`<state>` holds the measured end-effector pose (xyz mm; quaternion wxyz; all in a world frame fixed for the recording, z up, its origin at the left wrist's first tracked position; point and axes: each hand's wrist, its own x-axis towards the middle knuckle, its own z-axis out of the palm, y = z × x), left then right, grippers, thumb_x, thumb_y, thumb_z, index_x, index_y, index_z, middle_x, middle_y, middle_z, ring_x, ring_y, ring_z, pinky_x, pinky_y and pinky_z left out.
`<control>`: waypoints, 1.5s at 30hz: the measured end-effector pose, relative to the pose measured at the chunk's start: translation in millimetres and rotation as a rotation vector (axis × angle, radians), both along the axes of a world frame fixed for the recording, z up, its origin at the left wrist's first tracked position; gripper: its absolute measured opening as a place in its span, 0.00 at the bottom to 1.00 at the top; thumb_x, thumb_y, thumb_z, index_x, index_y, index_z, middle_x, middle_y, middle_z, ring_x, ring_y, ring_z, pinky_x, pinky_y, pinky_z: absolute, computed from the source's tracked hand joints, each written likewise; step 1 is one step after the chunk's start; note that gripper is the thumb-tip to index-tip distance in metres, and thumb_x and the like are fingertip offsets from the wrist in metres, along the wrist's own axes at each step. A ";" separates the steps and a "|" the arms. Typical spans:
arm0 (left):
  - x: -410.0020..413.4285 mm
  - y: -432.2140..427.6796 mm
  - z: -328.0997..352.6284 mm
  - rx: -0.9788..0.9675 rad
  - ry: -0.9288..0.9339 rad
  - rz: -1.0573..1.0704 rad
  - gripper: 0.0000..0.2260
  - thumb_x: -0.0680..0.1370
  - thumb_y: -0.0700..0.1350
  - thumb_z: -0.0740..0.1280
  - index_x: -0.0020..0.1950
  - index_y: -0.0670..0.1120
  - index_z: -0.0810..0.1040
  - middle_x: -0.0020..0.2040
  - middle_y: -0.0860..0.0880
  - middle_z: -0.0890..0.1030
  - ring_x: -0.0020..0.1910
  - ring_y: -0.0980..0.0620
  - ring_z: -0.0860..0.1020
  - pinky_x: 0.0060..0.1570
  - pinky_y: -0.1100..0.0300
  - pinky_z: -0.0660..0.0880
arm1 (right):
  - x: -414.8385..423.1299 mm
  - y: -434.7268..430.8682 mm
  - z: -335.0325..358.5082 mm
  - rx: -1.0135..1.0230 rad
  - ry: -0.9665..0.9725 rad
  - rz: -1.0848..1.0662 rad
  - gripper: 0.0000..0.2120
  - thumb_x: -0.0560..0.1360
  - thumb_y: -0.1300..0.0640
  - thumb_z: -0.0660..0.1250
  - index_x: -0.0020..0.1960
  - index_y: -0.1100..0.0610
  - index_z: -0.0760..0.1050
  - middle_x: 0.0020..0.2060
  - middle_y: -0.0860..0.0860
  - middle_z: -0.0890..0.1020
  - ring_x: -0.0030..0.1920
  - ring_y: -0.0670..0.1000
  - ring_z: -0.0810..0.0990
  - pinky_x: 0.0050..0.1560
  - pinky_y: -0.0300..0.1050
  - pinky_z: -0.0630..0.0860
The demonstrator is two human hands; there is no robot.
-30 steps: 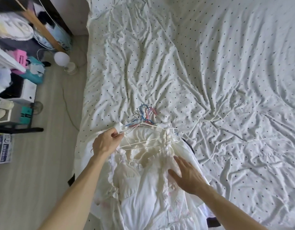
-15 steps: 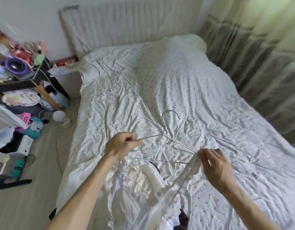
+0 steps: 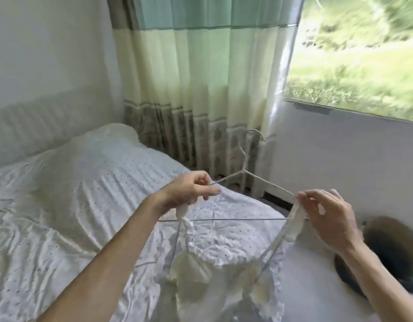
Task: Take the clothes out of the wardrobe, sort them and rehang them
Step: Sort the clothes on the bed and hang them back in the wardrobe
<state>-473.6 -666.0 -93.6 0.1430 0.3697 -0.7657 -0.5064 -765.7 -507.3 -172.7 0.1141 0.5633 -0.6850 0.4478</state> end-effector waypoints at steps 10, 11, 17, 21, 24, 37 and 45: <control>-266.0 91.0 37.0 0.014 0.119 -0.530 0.09 0.79 0.49 0.71 0.52 0.45 0.85 0.31 0.53 0.77 0.28 0.55 0.65 0.26 0.63 0.59 | -133.2 147.1 11.3 0.102 -0.089 -0.434 0.13 0.79 0.46 0.64 0.42 0.51 0.82 0.36 0.38 0.78 0.43 0.47 0.71 0.50 0.54 0.74; -281.8 97.4 34.7 0.062 0.123 -0.579 0.09 0.78 0.49 0.72 0.52 0.44 0.85 0.33 0.51 0.78 0.28 0.54 0.64 0.25 0.63 0.59 | -139.9 160.4 9.2 0.111 -0.113 -0.484 0.13 0.79 0.45 0.64 0.43 0.50 0.82 0.38 0.38 0.78 0.46 0.47 0.71 0.52 0.54 0.73; -366.6 134.2 19.1 0.233 0.111 -0.826 0.12 0.79 0.44 0.70 0.53 0.35 0.82 0.41 0.44 0.84 0.27 0.54 0.62 0.27 0.64 0.58 | -165.9 223.8 -1.0 0.203 -0.266 -0.730 0.12 0.80 0.47 0.65 0.42 0.47 0.83 0.43 0.41 0.79 0.51 0.48 0.72 0.56 0.54 0.70; -404.7 164.6 9.2 0.249 0.077 -0.975 0.09 0.79 0.43 0.70 0.51 0.37 0.83 0.44 0.42 0.85 0.29 0.55 0.66 0.30 0.66 0.64 | -161.5 253.6 -11.1 0.165 -0.381 -0.931 0.12 0.80 0.50 0.66 0.41 0.49 0.84 0.44 0.44 0.81 0.52 0.51 0.75 0.57 0.52 0.72; -430.0 192.8 2.3 0.241 0.081 -1.071 0.08 0.80 0.43 0.69 0.51 0.39 0.83 0.45 0.44 0.86 0.31 0.54 0.72 0.33 0.64 0.68 | -151.1 277.0 -13.8 0.051 -0.314 -1.116 0.09 0.79 0.50 0.66 0.45 0.51 0.83 0.46 0.45 0.82 0.55 0.48 0.73 0.60 0.47 0.71; -456.4 377.1 -25.0 0.867 -0.132 -1.173 0.17 0.77 0.31 0.64 0.66 0.41 0.75 0.60 0.45 0.78 0.64 0.48 0.77 0.71 0.49 0.68 | -20.4 341.2 -7.3 0.295 -0.995 -1.196 0.22 0.75 0.30 0.58 0.57 0.43 0.77 0.48 0.41 0.83 0.39 0.39 0.82 0.45 0.34 0.75; -419.2 444.3 -45.1 0.871 -0.328 -1.316 0.16 0.74 0.37 0.68 0.60 0.47 0.72 0.48 0.48 0.77 0.56 0.48 0.75 0.55 0.54 0.67 | 26.5 346.2 -11.2 0.084 -1.208 -1.204 0.10 0.80 0.50 0.65 0.55 0.55 0.75 0.43 0.52 0.86 0.29 0.50 0.79 0.28 0.40 0.73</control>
